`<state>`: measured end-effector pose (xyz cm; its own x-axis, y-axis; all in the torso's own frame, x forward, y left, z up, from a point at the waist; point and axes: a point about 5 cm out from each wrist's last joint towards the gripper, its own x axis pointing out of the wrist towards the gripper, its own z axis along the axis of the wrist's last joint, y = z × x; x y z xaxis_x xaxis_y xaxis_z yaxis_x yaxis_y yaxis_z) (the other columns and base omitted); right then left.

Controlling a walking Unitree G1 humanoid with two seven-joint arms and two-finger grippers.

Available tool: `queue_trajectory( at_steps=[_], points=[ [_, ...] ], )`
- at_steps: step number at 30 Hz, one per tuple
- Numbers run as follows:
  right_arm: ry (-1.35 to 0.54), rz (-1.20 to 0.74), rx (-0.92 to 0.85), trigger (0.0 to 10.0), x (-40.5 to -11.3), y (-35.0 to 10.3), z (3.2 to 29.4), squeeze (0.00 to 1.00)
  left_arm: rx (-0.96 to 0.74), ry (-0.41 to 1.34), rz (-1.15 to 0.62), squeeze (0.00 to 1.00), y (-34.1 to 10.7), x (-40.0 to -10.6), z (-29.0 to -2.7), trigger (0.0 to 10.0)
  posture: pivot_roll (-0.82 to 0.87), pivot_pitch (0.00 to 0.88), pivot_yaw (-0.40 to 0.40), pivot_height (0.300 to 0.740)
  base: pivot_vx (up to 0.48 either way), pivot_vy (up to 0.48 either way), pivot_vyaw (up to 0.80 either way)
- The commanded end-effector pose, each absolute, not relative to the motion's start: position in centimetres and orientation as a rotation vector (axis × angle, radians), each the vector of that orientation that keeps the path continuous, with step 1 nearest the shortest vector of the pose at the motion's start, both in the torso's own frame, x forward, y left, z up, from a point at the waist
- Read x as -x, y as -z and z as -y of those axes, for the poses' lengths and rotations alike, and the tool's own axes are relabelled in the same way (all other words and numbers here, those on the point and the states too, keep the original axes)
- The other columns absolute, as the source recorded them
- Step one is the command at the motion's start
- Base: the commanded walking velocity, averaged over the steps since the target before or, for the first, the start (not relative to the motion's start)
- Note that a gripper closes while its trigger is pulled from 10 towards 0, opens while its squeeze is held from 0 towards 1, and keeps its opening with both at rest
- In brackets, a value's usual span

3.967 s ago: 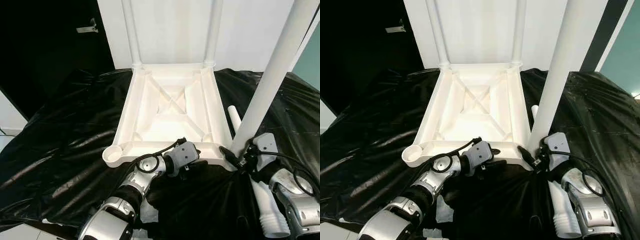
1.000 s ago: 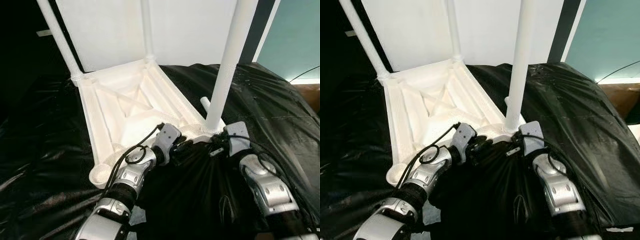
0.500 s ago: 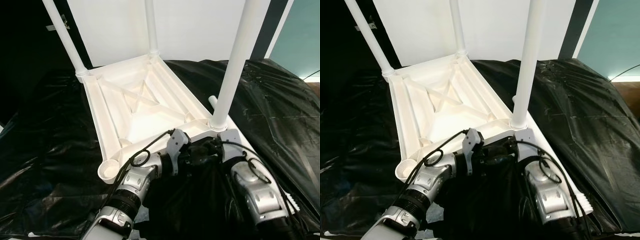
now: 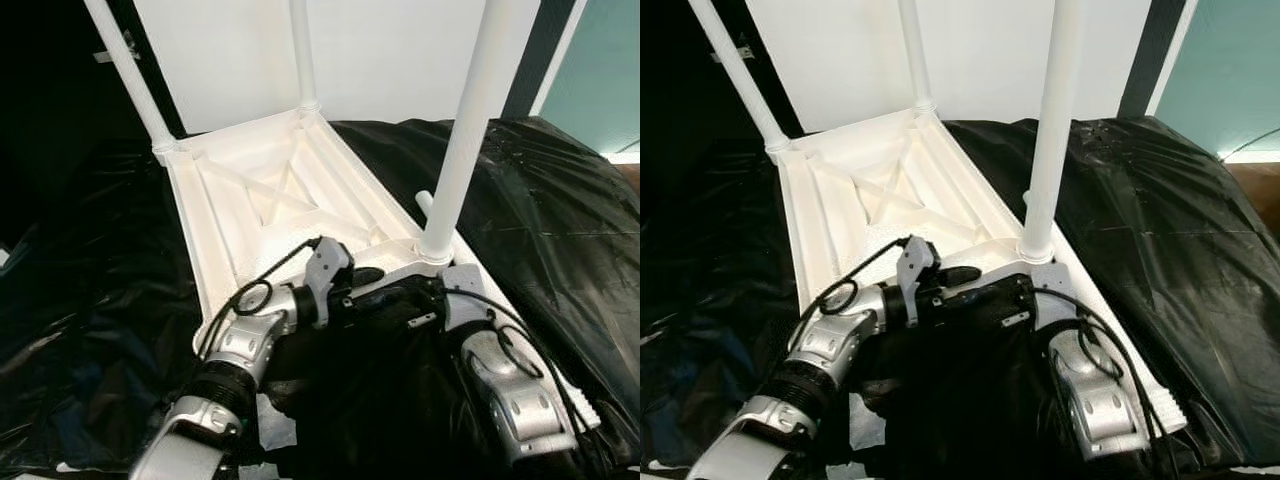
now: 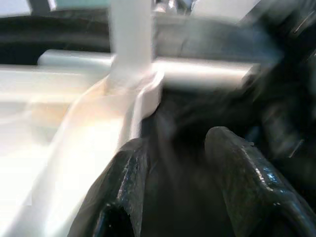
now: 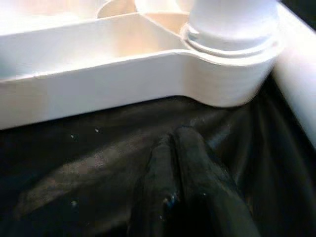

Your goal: Building children table

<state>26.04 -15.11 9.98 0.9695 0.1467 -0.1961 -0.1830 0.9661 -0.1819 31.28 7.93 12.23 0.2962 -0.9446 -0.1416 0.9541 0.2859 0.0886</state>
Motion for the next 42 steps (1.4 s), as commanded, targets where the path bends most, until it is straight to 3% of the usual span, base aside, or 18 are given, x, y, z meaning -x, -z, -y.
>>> queue_trajectory(
  at_steps=[1,9,16,17,18,19,20,24,35,42],
  points=[
    [-0.132,-0.132,0.181,10.0,-25.9,-10.8,15.3,0.0,-0.261,1.294,-0.108,0.0,-11.7,-31.3,-9.2,10.0,-0.11,0.0,0.054,0.74,0.0,0.0,0.0],
    [-0.121,-0.087,0.15,10.0,-26.0,-11.7,15.2,0.0,-0.394,1.276,-0.256,0.0,-11.0,-31.2,-13.0,10.0,-0.11,0.0,0.059,0.74,0.0,0.0,0.0],
    [-0.115,-0.084,0.163,10.0,-26.5,-11.9,15.4,0.0,-0.408,1.385,-0.387,0.0,-9.8,-29.7,-13.4,10.0,-0.1,0.0,0.057,0.74,0.0,0.0,0.0],
    [-0.113,-0.083,0.164,10.0,-26.6,-11.9,15.4,0.0,-0.406,1.422,-0.421,0.0,-9.4,-29.2,-13.3,9.5,-0.1,0.0,0.058,0.74,0.0,0.0,0.0],
    [-0.114,-0.083,0.167,10.0,-26.8,-11.9,15.5,0.0,-0.395,1.459,-0.452,0.0,-9.1,-28.7,-13.2,2.3,-0.1,0.0,0.057,0.74,0.0,0.0,0.0],
    [-0.114,-0.083,0.167,10.0,-26.8,-11.9,15.5,0.0,-0.395,1.459,-0.452,0.0,-9.1,-28.7,-13.2,2.3,-0.1,0.0,0.057,0.74,0.0,0.0,0.0],
    [-0.12,-0.087,0.178,10.0,-27.0,-11.9,15.4,0.0,-0.382,1.5,-0.471,0.0,-8.9,-28.3,-12.9,0.0,-0.1,0.0,0.057,0.74,0.0,0.0,0.0],
    [-0.144,-0.103,0.197,10.0,-28.0,-11.8,15.1,0.0,-0.338,1.616,-0.48,0.0,-8.7,-27.3,-11.3,0.0,-0.1,0.0,0.056,0.74,0.0,0.0,0.0],
    [-0.184,-0.148,0.216,10.0,-29.5,-10.8,14.7,0.0,-0.157,1.696,-0.375,0.0,-10.0,-27.1,-7.5,0.0,-0.1,0.0,0.056,0.74,0.0,0.0,0.0],
    [-0.187,-0.161,0.22,10.0,-31.7,-10.7,15.0,0.0,0.114,1.74,-0.197,0.0,-12.4,-26.5,-2.9,0.0,-0.1,0.0,0.052,0.74,0.0,0.0,0.0]
  ],
)
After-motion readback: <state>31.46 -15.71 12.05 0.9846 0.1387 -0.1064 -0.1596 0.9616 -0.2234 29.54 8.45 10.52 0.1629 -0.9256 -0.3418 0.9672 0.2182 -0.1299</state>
